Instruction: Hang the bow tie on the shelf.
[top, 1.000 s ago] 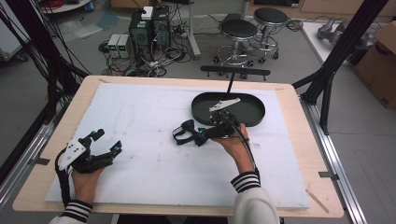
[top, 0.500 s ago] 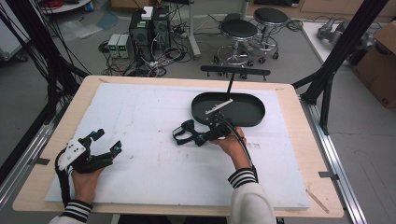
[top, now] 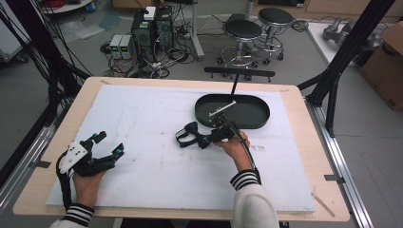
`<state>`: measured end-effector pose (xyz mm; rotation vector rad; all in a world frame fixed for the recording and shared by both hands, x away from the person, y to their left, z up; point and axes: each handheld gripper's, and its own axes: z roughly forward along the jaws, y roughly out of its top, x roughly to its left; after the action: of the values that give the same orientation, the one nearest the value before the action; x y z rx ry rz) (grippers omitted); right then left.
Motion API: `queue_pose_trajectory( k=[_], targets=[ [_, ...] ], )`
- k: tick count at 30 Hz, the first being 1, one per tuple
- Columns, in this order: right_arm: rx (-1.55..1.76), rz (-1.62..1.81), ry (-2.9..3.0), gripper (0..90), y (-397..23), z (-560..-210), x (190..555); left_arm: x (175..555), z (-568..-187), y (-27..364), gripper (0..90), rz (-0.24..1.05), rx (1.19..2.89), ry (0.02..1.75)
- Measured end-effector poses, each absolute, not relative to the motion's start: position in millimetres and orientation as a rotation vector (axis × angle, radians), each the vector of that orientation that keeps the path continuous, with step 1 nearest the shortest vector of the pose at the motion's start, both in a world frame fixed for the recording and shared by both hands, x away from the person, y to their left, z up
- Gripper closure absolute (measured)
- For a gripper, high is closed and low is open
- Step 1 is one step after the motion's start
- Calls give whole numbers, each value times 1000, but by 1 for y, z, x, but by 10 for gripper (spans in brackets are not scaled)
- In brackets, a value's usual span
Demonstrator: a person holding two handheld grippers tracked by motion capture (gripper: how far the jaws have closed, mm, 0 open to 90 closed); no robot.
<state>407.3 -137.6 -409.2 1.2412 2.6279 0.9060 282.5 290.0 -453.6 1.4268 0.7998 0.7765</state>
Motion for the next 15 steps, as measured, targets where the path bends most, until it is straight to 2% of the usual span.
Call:
queue_pose_trajectory(
  k=[11,15],
  targets=[
    [1212,866,2674,467,-130,-413,406,283,-454,290,168,776,1426,800],
    [1170,813,2687,506,-124,-414,404,283,-454,290,168,776,1425,801]
  ],
)
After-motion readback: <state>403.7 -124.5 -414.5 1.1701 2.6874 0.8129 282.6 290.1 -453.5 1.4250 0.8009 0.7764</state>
